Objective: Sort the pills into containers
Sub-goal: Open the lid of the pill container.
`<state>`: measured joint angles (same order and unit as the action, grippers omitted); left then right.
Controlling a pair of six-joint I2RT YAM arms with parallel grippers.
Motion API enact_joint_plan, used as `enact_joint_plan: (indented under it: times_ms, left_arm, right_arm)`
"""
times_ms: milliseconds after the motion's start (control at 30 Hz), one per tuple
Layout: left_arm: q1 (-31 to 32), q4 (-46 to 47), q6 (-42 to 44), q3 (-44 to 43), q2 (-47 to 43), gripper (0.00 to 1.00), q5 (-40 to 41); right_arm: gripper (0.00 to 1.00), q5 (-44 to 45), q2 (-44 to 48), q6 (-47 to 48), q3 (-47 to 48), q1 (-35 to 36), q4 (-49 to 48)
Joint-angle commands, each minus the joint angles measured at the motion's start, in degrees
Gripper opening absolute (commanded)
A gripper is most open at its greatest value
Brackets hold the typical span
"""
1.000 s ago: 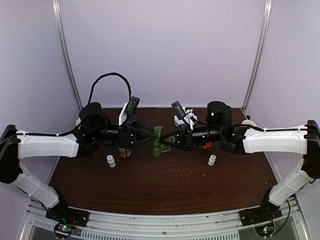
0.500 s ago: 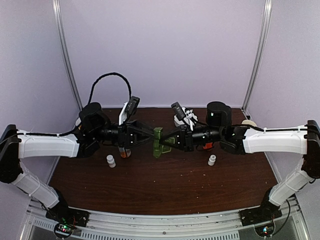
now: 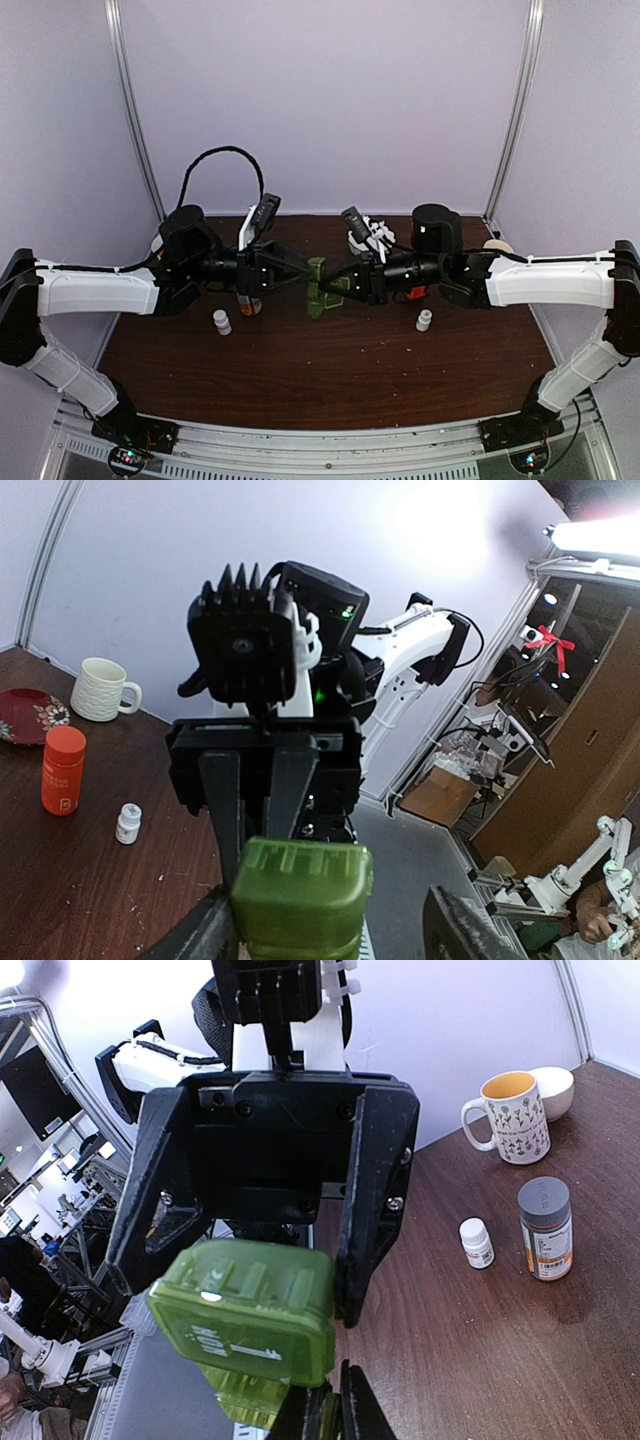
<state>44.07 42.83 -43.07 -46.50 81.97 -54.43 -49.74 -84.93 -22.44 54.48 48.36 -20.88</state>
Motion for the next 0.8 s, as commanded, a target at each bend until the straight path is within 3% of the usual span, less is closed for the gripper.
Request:
enact_joint_plan:
  times_ms: [0,100,300,567,633,700,733,767]
  left_arm:
    - [-0.3,0.5,1.0,-1.6,0.5,0.58,-0.4]
    - [-0.3,-3.2,2.6,-2.8,0.8,0.53,0.3]
    - [-0.3,-4.9,3.8,-2.7,0.6,0.65,0.8]
    - [-0.3,-4.7,3.9,-2.5,0.3,0.6,0.5]
    - [-0.3,-4.6,4.0,-2.6,0.3,0.46,0.3]
    - [-0.3,-5.0,4.0,-2.9,0.5,0.17,0.3]
    - [-0.3,-5.2,4.0,-3.2,0.7,0.1,0.2]
    - [-0.3,-5.2,4.0,-3.2,0.8,0.1,0.0]
  right_arm:
    - [0.0,0.3,0.1,0.5,0.2,-0.4,0.2]
    - [0.0,0.5,0.0,0.5,0.4,-0.4,0.5]
    - [0.0,0.5,0.0,0.6,0.5,-0.4,0.8]
    - [0.0,0.5,-0.2,0.4,0.7,-0.3,0.7]
    - [0.0,0.5,-0.2,0.4,0.7,-0.4,0.7]
    - [0.0,0.5,-0.2,0.4,0.7,-0.4,0.7]
    - [0.0,0.5,-0.2,0.4,0.7,-0.4,0.7]
    - [0.0,0.5,-0.2,0.4,0.6,-0.4,0.7]
